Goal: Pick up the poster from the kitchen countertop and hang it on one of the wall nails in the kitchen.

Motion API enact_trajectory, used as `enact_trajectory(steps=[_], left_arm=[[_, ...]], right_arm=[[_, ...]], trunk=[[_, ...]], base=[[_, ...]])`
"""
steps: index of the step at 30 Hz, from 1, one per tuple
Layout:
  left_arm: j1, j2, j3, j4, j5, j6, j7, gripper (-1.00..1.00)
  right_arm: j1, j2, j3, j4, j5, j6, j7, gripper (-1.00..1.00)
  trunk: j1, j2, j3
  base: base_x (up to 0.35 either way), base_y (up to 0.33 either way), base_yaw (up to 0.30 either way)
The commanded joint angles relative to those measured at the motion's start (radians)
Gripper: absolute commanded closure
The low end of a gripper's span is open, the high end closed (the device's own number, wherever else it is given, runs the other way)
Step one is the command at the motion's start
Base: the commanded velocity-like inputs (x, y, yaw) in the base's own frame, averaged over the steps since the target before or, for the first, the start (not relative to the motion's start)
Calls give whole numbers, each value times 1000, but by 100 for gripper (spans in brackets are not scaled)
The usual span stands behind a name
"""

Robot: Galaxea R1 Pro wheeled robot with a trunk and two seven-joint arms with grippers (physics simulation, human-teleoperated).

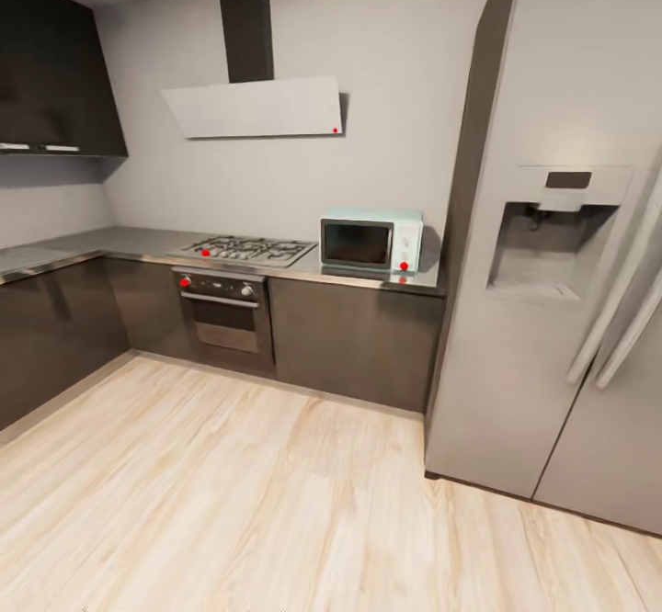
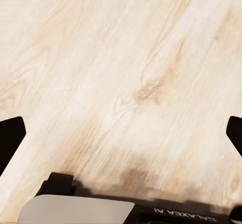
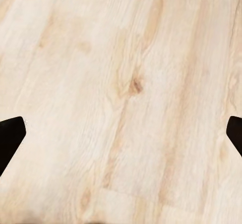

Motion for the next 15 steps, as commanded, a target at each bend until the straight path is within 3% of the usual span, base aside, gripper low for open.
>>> enact_trajectory(steps=[1,10,15], left_arm=[[0,-1,3,-2,7,1,-1,-100],[0,-1,3,-1,7,1,-1,-100],[0,-1,3,-1,7,1,-1,-100]], right_arm=[[-1,0,0,1,1,-3,-1,-100],[-1,1,0,1,1,-4,-1,-100],[-1,0,0,2,1,-3,-1,-100]], trunk=[[0,0,-1],[0,0,-1],[0,0,-1]], base=[[0,0,278],[-9,-8,275],[-149,-139,117]])
